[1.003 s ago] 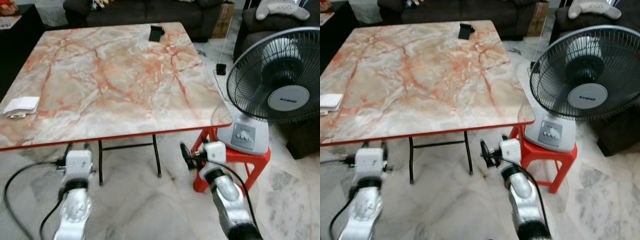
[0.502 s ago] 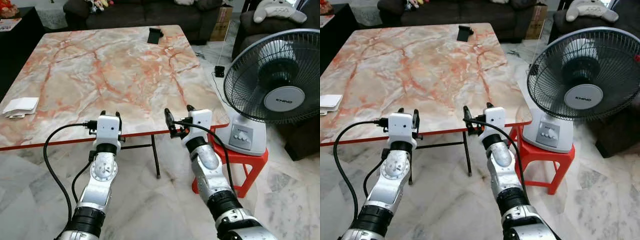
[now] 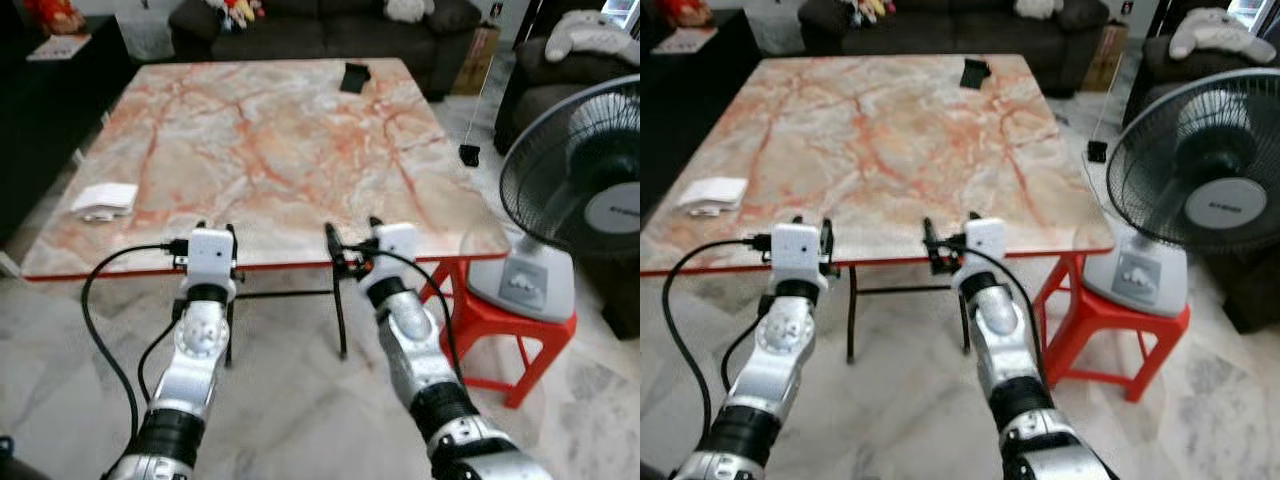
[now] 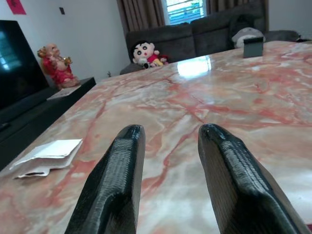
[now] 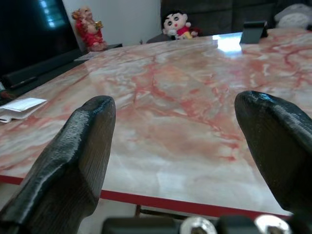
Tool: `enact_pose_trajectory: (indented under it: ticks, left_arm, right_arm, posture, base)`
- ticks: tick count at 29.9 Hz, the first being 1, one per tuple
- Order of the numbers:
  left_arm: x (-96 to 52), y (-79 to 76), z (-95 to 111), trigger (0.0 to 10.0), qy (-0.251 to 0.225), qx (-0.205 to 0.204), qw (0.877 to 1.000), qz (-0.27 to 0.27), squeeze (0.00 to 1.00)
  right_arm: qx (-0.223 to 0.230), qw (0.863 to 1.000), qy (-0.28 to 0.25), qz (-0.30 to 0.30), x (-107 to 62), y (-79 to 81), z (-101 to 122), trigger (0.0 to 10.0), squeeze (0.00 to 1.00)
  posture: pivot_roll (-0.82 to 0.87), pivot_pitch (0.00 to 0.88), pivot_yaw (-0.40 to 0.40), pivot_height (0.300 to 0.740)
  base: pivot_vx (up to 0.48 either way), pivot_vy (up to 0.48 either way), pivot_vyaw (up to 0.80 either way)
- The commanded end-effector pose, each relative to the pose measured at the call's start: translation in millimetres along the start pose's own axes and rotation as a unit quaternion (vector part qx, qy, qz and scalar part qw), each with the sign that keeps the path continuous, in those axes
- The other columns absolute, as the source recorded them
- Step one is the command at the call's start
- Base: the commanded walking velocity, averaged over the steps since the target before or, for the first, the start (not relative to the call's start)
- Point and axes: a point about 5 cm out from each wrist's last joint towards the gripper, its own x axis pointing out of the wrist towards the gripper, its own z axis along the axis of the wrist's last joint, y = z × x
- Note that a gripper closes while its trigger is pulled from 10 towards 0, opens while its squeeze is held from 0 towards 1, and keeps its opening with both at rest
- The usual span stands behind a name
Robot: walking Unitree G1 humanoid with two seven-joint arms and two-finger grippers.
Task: Picking trash to rubbish bin
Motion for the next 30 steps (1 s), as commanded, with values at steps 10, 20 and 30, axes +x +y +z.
enact_pose_trajectory:
  ticks: [10,20,30]
  left_arm:
    - [-6.3,-2.7,-7.5,10.0,0.017,-0.005,1.0,-0.006,0.0]
    - [-9.6,-3.0,-8.8,10.0,0.02,-0.005,1.0,-0.007,0.0]
    - [-12.1,-7.5,-11.6,10.0,0.025,0.01,0.999,-0.021,0.0]
  right_arm:
    - [-0.02,1.0,-0.006,-0.003,-0.1,-5.1,4.0,10.0,0.0]
    - [-0.008,1.0,-0.008,-0.005,-1.8,-6.6,3.2,10.0,0.0]
    - [-0.016,1.0,-0.005,-0.011,-4.4,-8.1,0.8,10.0,0.0]
  posture:
    - [0.1,0.114,0.006,0.74]
    - [0.1,0.102,0.012,0.74]
    - [0.1,0.088,0.023,0.74]
  base:
    - [0.0,0.301,0.3]
    - [0.0,0.288,0.24]
    - [0.0,0.143,0.42]
